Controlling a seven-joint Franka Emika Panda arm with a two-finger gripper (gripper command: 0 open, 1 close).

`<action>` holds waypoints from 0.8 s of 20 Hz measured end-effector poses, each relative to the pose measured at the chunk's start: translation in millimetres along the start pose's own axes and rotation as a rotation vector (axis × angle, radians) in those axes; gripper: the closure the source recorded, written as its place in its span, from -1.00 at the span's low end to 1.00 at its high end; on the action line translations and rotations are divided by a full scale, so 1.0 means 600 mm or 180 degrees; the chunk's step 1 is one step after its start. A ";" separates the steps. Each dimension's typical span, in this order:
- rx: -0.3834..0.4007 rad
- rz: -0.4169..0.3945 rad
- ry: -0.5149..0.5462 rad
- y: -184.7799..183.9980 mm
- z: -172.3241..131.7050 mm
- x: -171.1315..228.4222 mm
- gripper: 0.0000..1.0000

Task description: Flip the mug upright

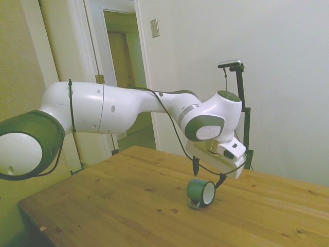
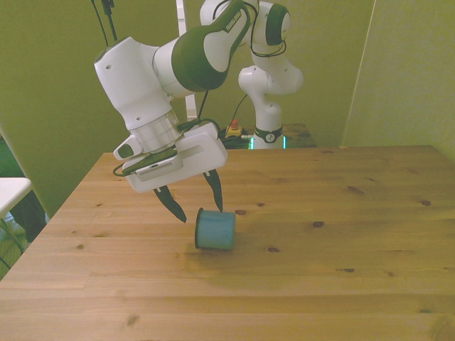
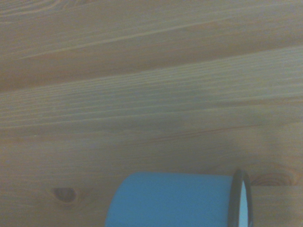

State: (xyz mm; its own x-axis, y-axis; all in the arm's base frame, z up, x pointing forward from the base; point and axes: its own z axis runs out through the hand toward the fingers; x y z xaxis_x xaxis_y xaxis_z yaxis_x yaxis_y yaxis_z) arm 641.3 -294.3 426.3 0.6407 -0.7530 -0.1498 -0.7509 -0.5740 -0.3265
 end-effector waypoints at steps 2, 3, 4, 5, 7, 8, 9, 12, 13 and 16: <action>0.0001 -0.0005 0.0000 0.000 0.001 0.001 -1.00; 0.0002 -0.0014 -0.0006 0.002 0.002 0.002 -1.00; 0.0010 -0.0026 -0.0016 0.005 0.004 0.003 -1.00; 0.0041 -0.0042 -0.0031 0.010 0.006 0.006 -1.00; 0.0137 -0.0081 -0.0087 0.024 0.008 0.011 -1.00; 0.0201 -0.0097 -0.0130 0.032 0.009 0.014 -1.00; 0.0275 -0.0118 -0.0190 0.040 0.012 0.014 -1.00; 0.0466 -0.0179 -0.0342 0.059 0.021 0.016 -1.00; 0.0543 -0.0210 -0.0391 0.061 0.023 0.015 -1.00; 0.0757 -0.0298 -0.0497 0.065 0.031 0.017 -1.00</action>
State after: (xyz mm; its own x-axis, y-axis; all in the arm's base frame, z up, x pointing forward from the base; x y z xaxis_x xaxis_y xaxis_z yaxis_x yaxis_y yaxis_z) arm 621.5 -318.4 394.5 0.7360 -0.6313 -0.2444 -0.6408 -0.5333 -0.5523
